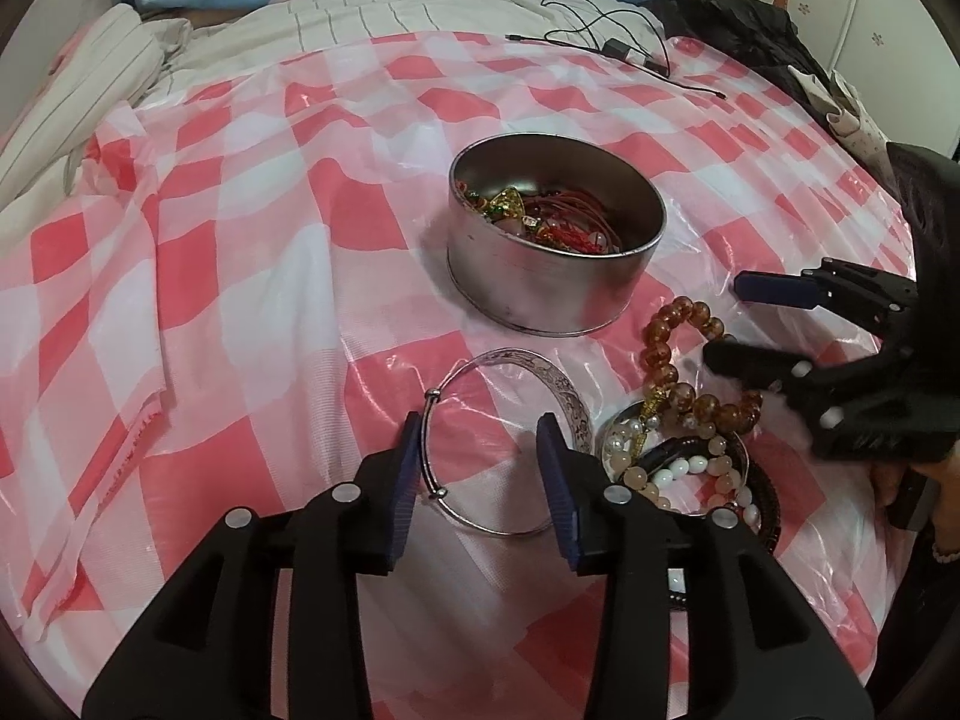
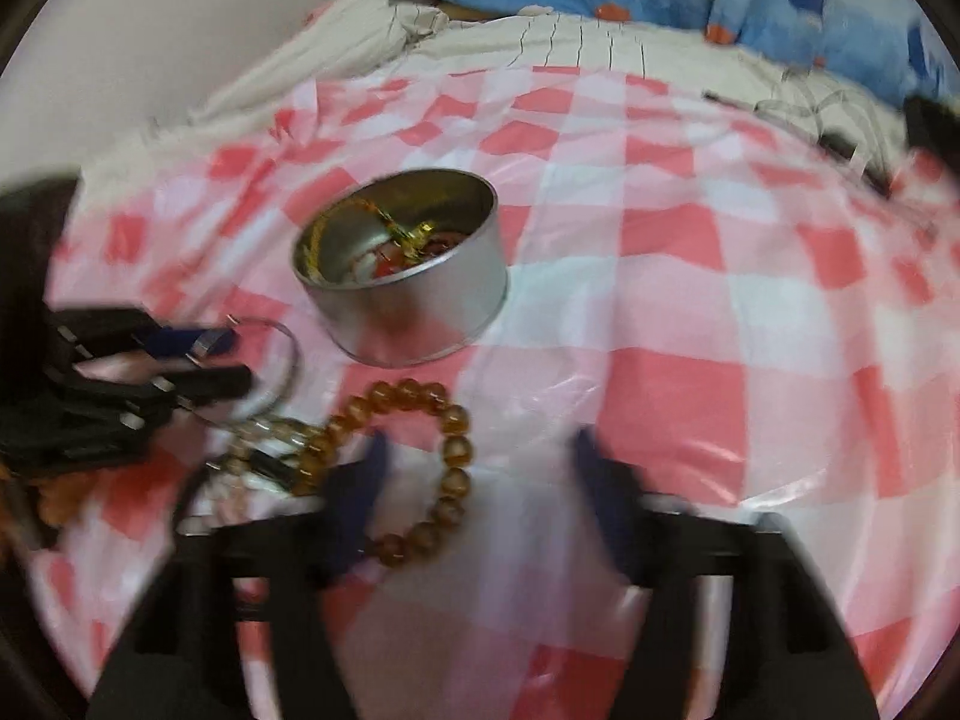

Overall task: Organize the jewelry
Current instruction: 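Lift the amber bracelet with the right tool toward the tin while the left tool carries the bangle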

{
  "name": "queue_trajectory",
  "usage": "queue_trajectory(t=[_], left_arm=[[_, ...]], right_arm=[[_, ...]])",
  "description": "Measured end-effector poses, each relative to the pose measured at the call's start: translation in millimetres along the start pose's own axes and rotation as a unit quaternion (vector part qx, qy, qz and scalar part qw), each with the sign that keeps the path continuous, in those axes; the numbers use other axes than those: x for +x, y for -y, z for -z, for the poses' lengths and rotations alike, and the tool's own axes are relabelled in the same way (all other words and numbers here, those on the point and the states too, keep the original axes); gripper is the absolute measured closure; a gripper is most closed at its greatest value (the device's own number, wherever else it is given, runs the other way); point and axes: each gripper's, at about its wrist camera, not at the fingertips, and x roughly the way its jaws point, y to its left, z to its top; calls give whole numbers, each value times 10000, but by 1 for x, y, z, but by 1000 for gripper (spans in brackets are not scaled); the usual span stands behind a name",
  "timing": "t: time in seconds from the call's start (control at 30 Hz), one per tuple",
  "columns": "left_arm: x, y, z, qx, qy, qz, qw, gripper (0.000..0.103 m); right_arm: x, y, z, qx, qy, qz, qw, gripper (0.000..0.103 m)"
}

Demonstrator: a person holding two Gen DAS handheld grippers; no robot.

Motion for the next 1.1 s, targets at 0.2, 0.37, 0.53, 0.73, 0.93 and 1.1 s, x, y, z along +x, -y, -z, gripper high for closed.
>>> queue_trajectory(t=[0.2,0.37,0.53,0.73,0.93,1.1], left_arm=[[2,4,1,114,-10,-67,9999,62],[0,2,2,91,28,-144,9999,80],[-9,-12,-1,-206,172,149,9995,97],[-21,-19,-4,-455,368,587,9966,97],[-9,-23,-2,-545,132,510,9971,97],[1,-18,-1,-386,-31,270,9989,94]], right_arm=[[9,-15,4,-463,-76,260,9986,45],[5,-1,4,115,-87,-763,9970,90],[-10,33,3,1276,282,-2119,9685,91],[-21,51,0,1809,535,-2829,9404,91],[-18,36,-2,1208,213,-1793,9761,63],[-4,6,1,80,-65,-227,9997,40]])
